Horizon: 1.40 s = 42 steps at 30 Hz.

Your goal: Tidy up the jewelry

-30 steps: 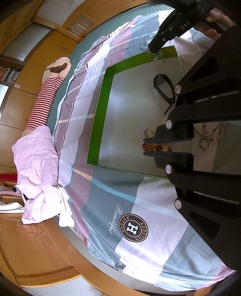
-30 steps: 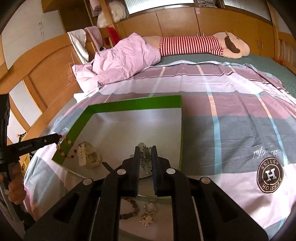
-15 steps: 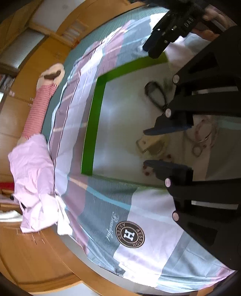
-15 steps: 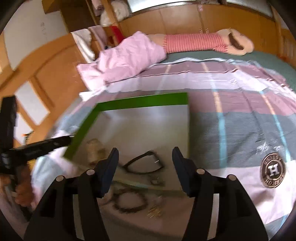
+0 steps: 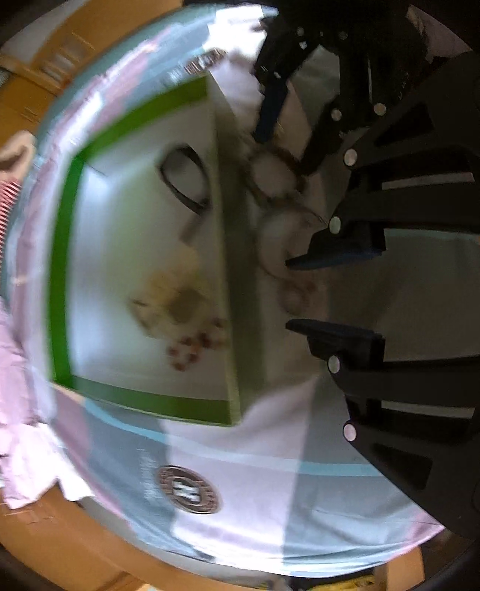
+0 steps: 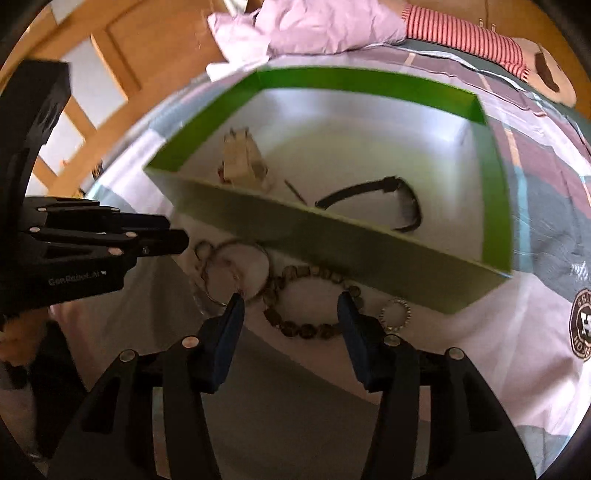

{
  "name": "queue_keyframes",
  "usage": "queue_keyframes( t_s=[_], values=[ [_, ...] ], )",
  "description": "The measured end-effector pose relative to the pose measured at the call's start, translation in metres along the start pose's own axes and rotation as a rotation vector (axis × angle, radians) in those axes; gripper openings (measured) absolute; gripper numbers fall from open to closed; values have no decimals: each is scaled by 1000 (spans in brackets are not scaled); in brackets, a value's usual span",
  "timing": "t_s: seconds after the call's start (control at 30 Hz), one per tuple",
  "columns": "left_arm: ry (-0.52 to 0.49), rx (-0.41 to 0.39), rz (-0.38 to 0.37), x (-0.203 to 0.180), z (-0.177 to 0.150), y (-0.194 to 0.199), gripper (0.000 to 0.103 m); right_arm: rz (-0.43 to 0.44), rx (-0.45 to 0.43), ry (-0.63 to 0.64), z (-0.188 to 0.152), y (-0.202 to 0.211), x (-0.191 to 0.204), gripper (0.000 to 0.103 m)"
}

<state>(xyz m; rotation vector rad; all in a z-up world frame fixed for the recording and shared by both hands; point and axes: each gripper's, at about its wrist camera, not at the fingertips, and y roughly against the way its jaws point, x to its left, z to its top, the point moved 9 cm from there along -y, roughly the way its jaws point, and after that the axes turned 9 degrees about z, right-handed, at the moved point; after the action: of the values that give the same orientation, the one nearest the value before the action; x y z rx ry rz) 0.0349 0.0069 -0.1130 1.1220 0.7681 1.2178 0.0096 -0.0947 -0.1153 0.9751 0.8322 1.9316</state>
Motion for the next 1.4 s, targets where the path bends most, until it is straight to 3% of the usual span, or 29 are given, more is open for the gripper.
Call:
queue_keyframes(
  t_s=[0.2,0.27,0.4,0.7,0.77,0.8,1.07,1.1,1.17,1.3,1.4],
  values=[
    [-20,81,32,6,-16,-17,30,9,143,101,-20,-14,15,53],
    [-21,94,39,8,-19,-21,37,116,222,94,-34,-16,29,53],
    [-16,101,48,8,-20,-28,39,86,188,103,-29,-9,28,53],
    [-9,74,66,-6,-8,-38,32,-29,49,-77,-5,6,-23,53],
    [-6,74,45,-8,-8,-36,14,-59,33,-82,-3,6,-28,53],
    [-8,75,41,-8,-8,-35,10,-73,21,-80,-1,6,-32,52],
    [-15,87,17,-7,-10,-30,10,-96,24,16,5,-18,-24,29],
    [-15,88,14,-6,-12,-30,10,-84,59,22,0,-25,-22,19],
    [-16,89,10,-5,-14,-28,10,-71,79,43,-2,-27,-18,8],
    [-10,86,-2,1,-15,-20,10,13,120,73,-7,-11,-1,8],
    [11,67,-34,7,-11,-7,9,63,56,97,3,12,10,8]
  ],
)
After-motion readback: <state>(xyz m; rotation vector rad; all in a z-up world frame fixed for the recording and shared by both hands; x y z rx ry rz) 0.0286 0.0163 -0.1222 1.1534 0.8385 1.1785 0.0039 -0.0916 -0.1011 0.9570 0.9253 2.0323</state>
